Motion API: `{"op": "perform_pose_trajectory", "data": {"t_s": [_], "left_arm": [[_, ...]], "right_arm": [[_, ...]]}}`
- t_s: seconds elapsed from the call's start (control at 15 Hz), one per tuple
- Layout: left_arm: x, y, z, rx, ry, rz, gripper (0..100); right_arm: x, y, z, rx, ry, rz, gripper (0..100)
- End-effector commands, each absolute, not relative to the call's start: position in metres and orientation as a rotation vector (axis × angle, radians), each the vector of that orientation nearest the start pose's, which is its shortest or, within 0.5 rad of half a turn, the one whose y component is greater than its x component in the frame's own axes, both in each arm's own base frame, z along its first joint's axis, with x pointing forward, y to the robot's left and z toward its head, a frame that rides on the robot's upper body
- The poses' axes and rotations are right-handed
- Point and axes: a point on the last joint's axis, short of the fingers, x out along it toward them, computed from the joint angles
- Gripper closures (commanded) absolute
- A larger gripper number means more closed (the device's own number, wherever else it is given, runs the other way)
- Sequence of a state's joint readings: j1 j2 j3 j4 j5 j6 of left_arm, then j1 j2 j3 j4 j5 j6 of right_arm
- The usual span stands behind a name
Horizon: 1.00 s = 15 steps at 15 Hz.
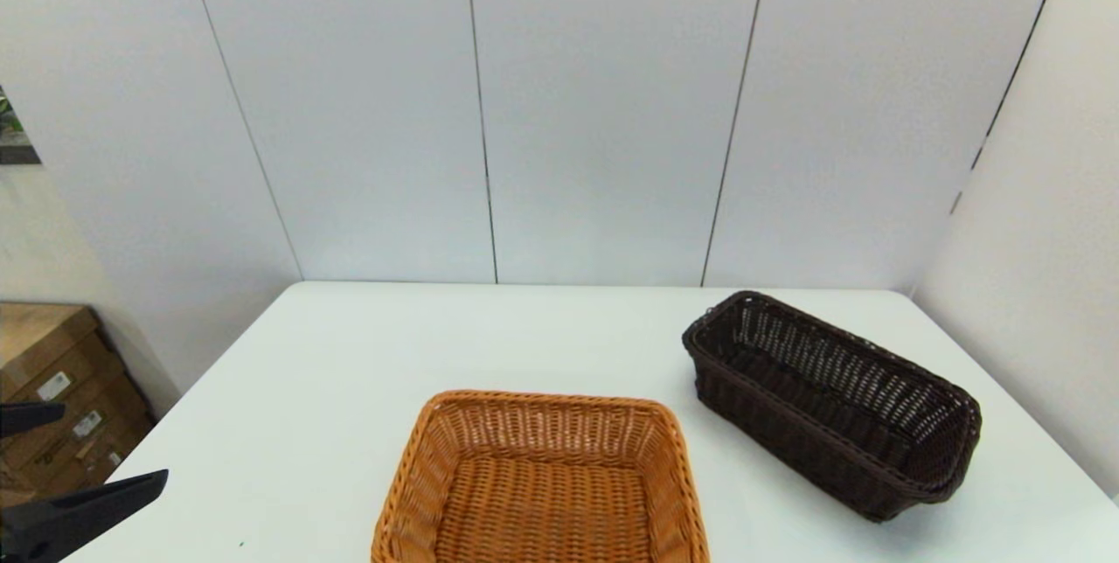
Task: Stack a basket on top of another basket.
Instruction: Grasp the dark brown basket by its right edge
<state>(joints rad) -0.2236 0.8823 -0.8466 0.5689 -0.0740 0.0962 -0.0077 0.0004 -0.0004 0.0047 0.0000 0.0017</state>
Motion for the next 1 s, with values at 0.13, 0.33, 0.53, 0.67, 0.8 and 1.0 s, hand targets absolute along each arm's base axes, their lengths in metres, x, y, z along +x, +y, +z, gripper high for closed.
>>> {"op": "perform_pose_trajectory", "data": {"t_s": [0.13, 0.33, 0.53, 0.67, 0.8, 1.0], "left_arm": [[0.038, -0.01, 0.235, 0.131, 0.514, -0.282, 0], [0.014, -0.003, 0.219, 0.081, 0.473, -0.192, 0], [-0.008, -0.002, 0.202, 0.088, 0.391, -0.203, 0], [-0.017, -0.002, 0.185, 0.108, 0.327, -0.185, 0], [-0.022, -0.003, 0.17, 0.136, 0.289, -0.139, 0], [-0.031, -0.003, 0.152, 0.168, 0.236, -0.122, 0]], "right_arm": [[-0.023, 0.0, 0.075, 0.002, 0.005, -0.008, 0], [-0.023, 0.0, 0.075, 0.002, 0.005, -0.008, 0], [-0.023, 0.0, 0.075, 0.002, 0.005, -0.009, 0], [-0.023, 0.0, 0.075, 0.002, 0.005, -0.008, 0], [-0.023, 0.0, 0.075, 0.002, 0.005, -0.009, 0], [-0.023, 0.0, 0.075, 0.002, 0.005, -0.008, 0]]}}
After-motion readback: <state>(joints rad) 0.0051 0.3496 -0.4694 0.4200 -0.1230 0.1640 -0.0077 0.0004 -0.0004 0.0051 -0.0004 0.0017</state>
